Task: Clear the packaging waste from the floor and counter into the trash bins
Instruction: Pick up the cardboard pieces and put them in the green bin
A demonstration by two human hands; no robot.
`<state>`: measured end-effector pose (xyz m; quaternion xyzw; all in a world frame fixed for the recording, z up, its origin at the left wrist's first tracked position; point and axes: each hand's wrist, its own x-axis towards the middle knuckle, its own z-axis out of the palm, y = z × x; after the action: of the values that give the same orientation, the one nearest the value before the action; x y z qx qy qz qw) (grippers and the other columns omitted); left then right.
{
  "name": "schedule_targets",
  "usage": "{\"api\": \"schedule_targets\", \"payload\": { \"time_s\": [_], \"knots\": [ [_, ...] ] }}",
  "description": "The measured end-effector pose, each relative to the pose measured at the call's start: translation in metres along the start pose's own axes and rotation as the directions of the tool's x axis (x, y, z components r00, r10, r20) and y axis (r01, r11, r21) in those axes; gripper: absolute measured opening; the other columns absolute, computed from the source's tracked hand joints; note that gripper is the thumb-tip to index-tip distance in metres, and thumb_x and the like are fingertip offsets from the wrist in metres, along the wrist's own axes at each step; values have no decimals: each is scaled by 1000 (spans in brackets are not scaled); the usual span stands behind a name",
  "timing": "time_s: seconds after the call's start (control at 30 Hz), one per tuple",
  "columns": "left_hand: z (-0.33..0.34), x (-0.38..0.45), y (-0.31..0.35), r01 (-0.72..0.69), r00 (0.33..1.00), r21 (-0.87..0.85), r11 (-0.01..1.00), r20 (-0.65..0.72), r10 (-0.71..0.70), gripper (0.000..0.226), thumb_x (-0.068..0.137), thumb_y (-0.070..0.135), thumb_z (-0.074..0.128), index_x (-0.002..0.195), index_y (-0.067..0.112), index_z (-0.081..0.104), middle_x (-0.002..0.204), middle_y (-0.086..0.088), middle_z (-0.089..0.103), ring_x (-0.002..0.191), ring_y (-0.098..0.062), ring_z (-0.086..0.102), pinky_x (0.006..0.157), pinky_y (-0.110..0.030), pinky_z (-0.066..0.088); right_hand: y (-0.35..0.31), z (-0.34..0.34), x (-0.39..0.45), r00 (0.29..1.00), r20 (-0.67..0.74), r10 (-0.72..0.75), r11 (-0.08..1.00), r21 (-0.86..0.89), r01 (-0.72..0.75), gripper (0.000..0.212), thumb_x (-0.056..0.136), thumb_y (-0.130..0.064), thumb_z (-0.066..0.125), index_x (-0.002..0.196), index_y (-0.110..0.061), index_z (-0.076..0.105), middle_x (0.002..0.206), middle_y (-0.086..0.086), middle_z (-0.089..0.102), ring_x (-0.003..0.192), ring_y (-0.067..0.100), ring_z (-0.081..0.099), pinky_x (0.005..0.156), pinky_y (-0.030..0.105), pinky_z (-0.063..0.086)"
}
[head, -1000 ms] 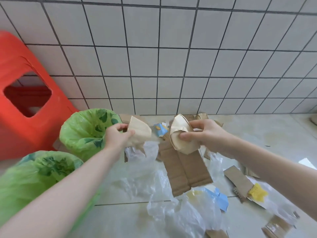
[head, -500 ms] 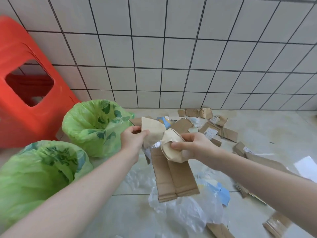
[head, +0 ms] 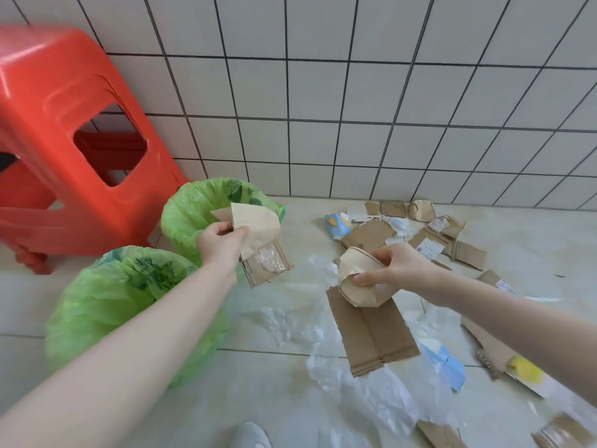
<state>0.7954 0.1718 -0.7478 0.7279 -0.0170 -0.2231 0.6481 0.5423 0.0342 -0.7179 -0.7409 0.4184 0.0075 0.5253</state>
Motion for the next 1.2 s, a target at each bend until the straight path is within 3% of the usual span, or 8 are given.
{"api": "schedule_targets", "payload": {
  "time_s": [0.17, 0.43, 0.53, 0.67, 0.8, 0.9, 1.03, 1.2],
  "knots": [
    [-32, 5, 4, -41, 999, 44, 998, -14, 41, 20, 77, 9, 74, 94, 14, 64, 98, -7, 69, 95, -28, 67, 87, -48, 55, -22, 7, 4, 999, 20, -47, 991, -122, 49, 29, 66, -32, 84, 87, -15, 73, 92, 9, 72, 84, 23, 68, 68, 29, 49],
    [-94, 0, 17, -122, 990, 113, 986, -58, 130, 22, 78, 12, 72, 99, 12, 65, 100, -6, 68, 97, -28, 64, 85, -42, 52, -97, 48, 12, 985, 41, -169, 979, -110, 173, 27, 68, -34, 83, 89, -25, 68, 92, 2, 72, 86, 18, 69, 76, 31, 55],
    [-129, -1, 27, -222, 965, 188, 957, -100, 243, 21, 79, 15, 70, 99, 12, 64, 98, -3, 65, 91, -22, 60, 77, -32, 49, -133, 74, 16, 968, 62, -244, 968, -37, 246, 28, 73, -32, 80, 95, -25, 63, 90, -4, 68, 80, 11, 66, 63, 20, 55],
    [-175, 1, 38, -343, 908, 320, 883, -127, 399, 16, 79, 15, 66, 94, 12, 61, 86, 2, 60, 78, -15, 52, 65, -23, 42, -170, 118, 28, 958, 23, -284, 950, 145, 278, 40, 70, -30, 82, 103, -21, 60, 102, 3, 66, 92, 19, 66, 82, 40, 58],
    [-211, 12, 28, -321, 894, 380, 868, -182, 410, 14, 79, 14, 64, 91, 12, 57, 87, -2, 57, 79, -18, 50, 64, -25, 40, -196, 170, 37, 948, -99, -304, 929, 188, 318, 53, 70, -31, 81, 112, -18, 51, 100, -4, 60, 91, 14, 60, 77, 32, 54],
    [-227, 20, 7, -234, 915, 433, 871, -203, 347, 15, 81, 13, 64, 93, 11, 56, 90, -4, 58, 81, -22, 52, 66, -30, 39, -204, 206, 44, 942, -158, -297, 918, 223, 327, 65, 72, -28, 80, 124, -16, 43, 109, -3, 56, 98, 13, 57, 83, 29, 49],
    [-241, 26, -28, -184, 937, 502, 845, -171, 306, 16, 81, 14, 65, 93, 12, 55, 91, -5, 59, 86, -27, 55, 68, -31, 38, -205, 243, 60, 939, -235, -251, 924, 230, 305, 52, 73, -28, 79, 114, -11, 54, 105, 2, 61, 98, 19, 60, 83, 33, 52],
    [-244, 25, -54, -279, 897, 608, 743, -111, 428, 17, 81, 20, 67, 91, 15, 54, 93, -3, 58, 84, -21, 51, 68, -30, 36, -181, 285, 66, 940, -256, -225, 880, 360, 309, 41, 77, -31, 76, 106, -15, 52, 92, -7, 56, 90, 14, 56, 74, 25, 45]
  ]
}}
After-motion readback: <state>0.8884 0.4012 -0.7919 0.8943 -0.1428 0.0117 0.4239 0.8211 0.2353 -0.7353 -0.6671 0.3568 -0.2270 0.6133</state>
